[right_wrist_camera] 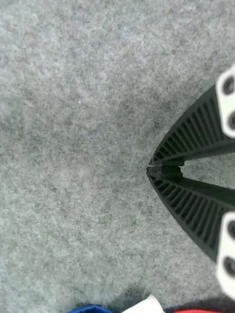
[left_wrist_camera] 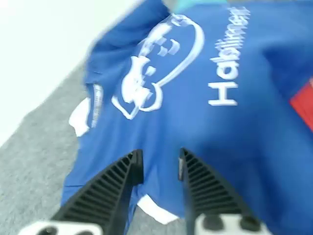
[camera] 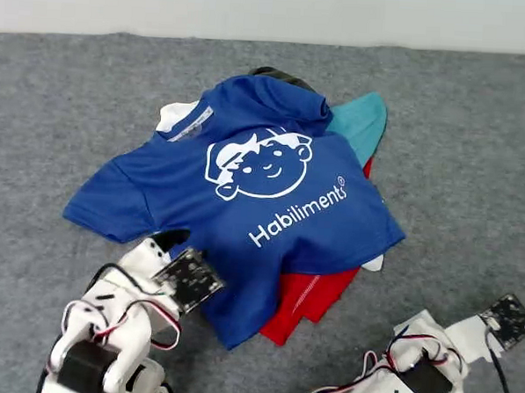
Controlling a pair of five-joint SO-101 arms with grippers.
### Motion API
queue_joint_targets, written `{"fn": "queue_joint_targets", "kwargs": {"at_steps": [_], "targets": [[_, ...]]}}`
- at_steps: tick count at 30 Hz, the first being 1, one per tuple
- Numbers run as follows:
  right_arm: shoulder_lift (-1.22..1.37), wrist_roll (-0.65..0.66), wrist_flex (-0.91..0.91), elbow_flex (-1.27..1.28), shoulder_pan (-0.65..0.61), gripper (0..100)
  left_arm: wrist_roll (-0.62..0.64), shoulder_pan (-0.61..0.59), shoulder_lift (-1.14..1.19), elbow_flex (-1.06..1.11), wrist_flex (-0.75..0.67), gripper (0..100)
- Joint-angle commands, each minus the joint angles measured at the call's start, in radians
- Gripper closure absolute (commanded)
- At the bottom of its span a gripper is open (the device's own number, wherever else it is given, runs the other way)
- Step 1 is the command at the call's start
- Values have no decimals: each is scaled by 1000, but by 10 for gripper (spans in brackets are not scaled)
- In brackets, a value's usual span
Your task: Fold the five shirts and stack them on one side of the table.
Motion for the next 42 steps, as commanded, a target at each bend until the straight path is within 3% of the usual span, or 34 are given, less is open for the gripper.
{"fn": "queue_joint_targets", "kwargs": {"at_steps": [1,14,23,28,38,42], "targets": [[-7,-9,4,15,15,986,-41,11,215,-153,-2,815],[-7,-9,4,15,15,986,-78,20,1160,-935,183,702],[-7,-9,4,15,15,986,-84,77,1599,-1305,365,667],[-7,-9,4,15,15,986,-83,87,1757,-1412,325,667],[-7,-9,4,15,15,986,-43,83,2018,-1419,149,671],[-7,-9,4,15,15,986,26,75,2028,-1422,64,784]]}}
